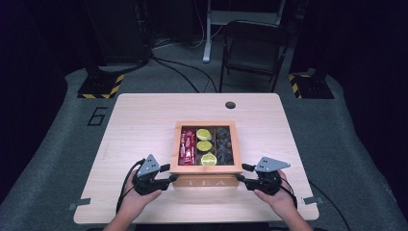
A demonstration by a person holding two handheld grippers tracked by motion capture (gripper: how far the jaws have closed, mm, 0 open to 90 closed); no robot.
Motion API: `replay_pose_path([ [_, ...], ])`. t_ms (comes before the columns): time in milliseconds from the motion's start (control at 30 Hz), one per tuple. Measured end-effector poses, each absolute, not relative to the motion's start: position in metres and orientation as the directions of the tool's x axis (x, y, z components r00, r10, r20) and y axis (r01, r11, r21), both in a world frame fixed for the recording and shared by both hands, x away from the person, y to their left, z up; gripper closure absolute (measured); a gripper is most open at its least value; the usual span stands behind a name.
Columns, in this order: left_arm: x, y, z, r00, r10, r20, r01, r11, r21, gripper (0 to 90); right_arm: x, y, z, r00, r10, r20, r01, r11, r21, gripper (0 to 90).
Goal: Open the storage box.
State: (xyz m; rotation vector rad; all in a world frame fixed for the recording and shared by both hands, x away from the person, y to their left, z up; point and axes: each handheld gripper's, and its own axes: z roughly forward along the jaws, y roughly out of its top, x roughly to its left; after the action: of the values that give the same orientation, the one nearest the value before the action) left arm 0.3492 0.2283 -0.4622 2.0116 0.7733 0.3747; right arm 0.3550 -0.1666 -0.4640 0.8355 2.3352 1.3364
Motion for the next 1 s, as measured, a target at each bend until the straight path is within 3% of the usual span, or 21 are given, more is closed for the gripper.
replay_pose_path([
  [200,0.351,0.230,-0.454,0.739,0.670,-0.071,0.371,-0.318,0.872,50.6,0.362,-0.164,-0.457,-0.770,0.638,-0.005,0.310,0.381,0.871,51.1],
  [300,0.352,0.231,-0.449,0.742,0.670,-0.026,0.341,-0.344,0.875,49.4,0.364,-0.161,-0.453,-0.762,0.647,-0.007,0.307,0.371,0.876,50.0],
  [1000,0.363,0.232,-0.414,0.735,0.678,-0.029,0.311,-0.298,0.903,49.4,0.375,-0.159,-0.423,-0.751,0.660,-0.018,0.289,0.352,0.890,49.5],
])
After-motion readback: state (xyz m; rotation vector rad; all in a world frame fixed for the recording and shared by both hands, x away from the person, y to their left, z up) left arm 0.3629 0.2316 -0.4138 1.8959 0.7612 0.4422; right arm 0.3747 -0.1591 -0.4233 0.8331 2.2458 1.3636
